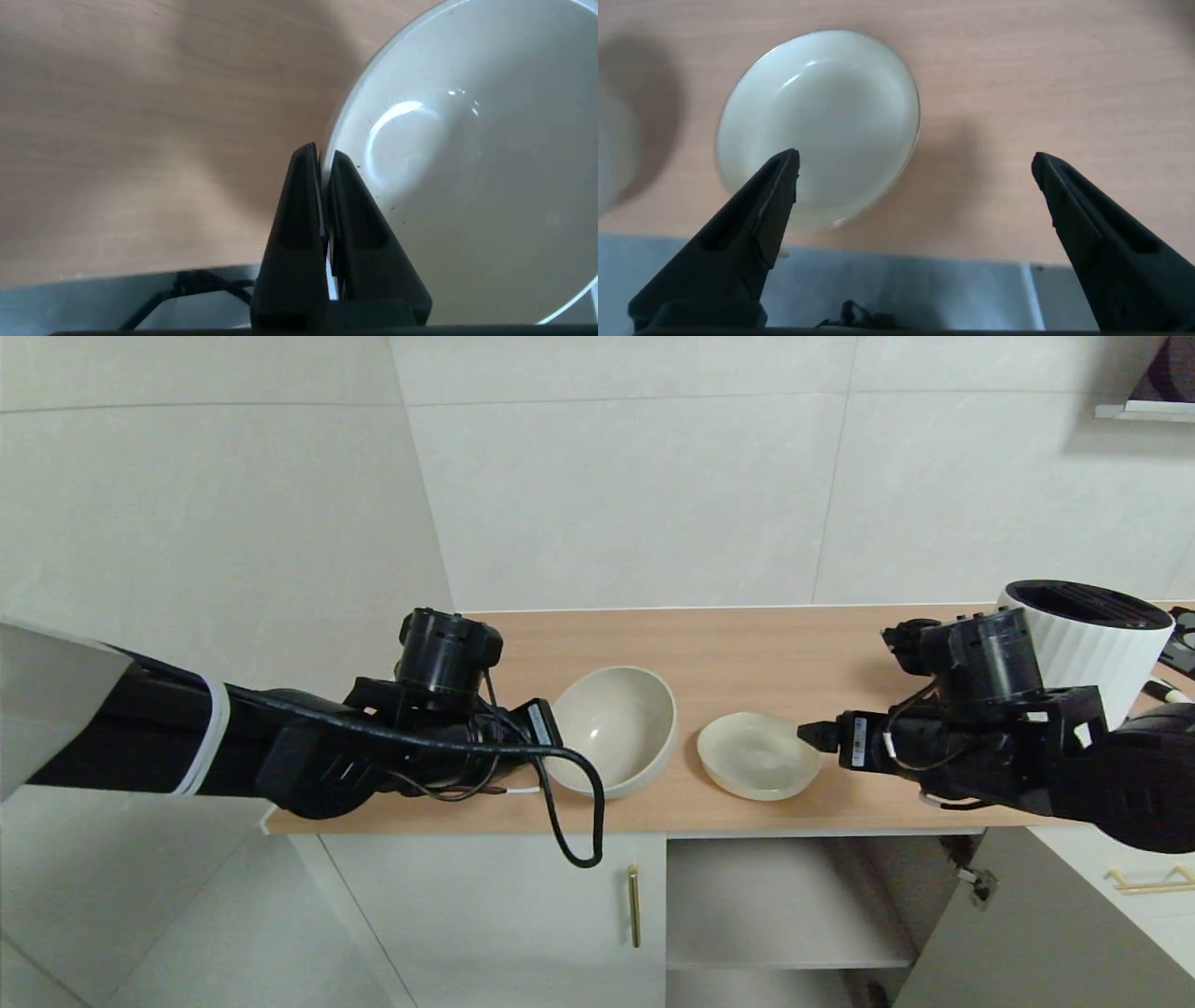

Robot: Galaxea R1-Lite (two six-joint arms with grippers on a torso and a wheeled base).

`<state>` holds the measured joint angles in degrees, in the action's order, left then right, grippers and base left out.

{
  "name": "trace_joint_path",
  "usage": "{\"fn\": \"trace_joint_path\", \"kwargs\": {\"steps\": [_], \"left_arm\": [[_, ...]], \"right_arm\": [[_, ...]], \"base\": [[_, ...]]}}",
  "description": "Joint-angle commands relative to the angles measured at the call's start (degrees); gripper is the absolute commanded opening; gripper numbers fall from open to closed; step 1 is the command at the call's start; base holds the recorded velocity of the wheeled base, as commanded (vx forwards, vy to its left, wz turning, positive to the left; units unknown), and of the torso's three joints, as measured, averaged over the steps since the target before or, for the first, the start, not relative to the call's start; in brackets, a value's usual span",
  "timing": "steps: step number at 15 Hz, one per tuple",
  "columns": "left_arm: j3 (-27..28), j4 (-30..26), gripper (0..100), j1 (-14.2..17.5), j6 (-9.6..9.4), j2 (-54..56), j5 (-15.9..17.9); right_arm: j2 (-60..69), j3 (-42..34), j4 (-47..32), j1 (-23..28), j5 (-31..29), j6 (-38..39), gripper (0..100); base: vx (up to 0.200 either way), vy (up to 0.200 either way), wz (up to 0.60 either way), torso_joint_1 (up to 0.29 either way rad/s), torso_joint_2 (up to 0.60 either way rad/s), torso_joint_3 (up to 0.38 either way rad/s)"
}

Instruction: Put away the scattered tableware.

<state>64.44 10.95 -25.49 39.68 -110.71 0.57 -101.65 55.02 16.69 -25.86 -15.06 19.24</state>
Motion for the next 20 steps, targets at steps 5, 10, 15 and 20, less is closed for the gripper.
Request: {"fn": "trace_joint_path", "kwargs": {"steps": [5, 10, 15, 20], "left_arm": [[-6.52, 0.21, 0, 0.0, -3.12, 8.32, 7.34], [-6.52, 0.3, 0, 0.0, -3.12, 8.32, 7.34], [-6.52, 0.3, 0, 0.0, -3.12, 8.32, 7.34], [-6.52, 0.3, 0, 0.0, -3.12, 8.23, 7.34]], "right_arm": [[-8.31, 3.69, 0.1, -0.07, -3.49, -0.6, 100], [-11.65, 4.57, 3.61, -0.07, -3.75, -0.34, 100], [-14.02, 5.8, 4.23, -0.07, -3.75, -0.08, 100], [-13.84, 5.72, 5.02, -0.07, -3.75, 0.01, 0]], "base": [[0.0, 0.0, 0.0, 0.0, 0.0, 0.0], [0.0, 0.0, 0.0, 0.0, 0.0, 0.0], [0.0, 0.0, 0.0, 0.0, 0.0, 0.0], [0.0, 0.0, 0.0, 0.0, 0.0, 0.0]]}}
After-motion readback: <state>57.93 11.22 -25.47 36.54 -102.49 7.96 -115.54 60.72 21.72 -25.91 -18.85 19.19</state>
